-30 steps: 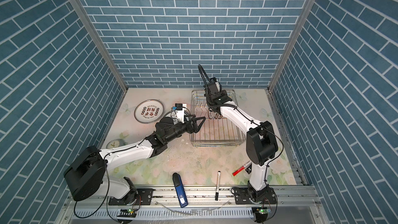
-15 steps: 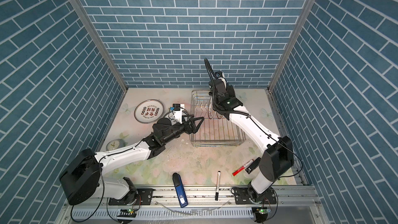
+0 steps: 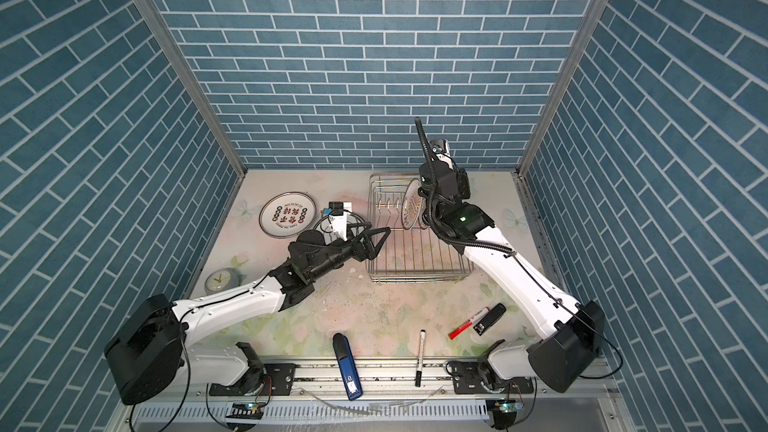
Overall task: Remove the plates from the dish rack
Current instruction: 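Lift the orange-sunburst plate up out of the rack with the right gripper, then bring the plate toward the left gripper and close the left gripper on its rim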
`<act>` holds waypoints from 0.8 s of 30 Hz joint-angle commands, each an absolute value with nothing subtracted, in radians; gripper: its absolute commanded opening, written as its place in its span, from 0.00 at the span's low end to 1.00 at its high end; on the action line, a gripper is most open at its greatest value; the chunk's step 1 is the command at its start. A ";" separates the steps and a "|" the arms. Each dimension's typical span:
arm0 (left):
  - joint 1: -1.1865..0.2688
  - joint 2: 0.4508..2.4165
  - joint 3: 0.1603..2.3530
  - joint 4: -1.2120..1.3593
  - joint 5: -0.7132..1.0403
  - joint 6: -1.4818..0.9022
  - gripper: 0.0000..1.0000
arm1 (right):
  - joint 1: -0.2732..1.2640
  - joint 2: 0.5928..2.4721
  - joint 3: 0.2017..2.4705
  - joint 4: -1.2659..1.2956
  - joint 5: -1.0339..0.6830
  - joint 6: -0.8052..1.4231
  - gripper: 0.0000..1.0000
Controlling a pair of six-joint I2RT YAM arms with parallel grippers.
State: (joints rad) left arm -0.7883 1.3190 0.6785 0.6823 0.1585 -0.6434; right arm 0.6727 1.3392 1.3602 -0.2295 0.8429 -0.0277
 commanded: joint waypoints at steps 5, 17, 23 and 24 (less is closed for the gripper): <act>-0.795 1.272 0.651 0.659 0.146 -0.635 1.00 | 0.678 1.221 1.291 -0.129 0.797 -0.014 0.00; -0.795 1.191 0.571 0.719 0.160 -0.640 1.00 | 0.649 1.048 1.169 -0.154 0.464 0.135 0.00; -0.796 1.172 0.542 0.754 0.173 -0.654 1.00 | 0.571 0.961 1.088 -0.126 0.200 0.248 0.00; -0.796 1.175 0.537 0.765 0.176 -0.663 1.00 | 0.566 0.948 1.075 -0.121 0.166 0.259 0.00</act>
State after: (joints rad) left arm -0.7902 1.1812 0.5568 0.7212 0.1658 -0.6487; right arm 0.5777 0.9916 1.0985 -0.2001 0.3302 0.1570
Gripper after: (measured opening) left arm 0.996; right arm 0.093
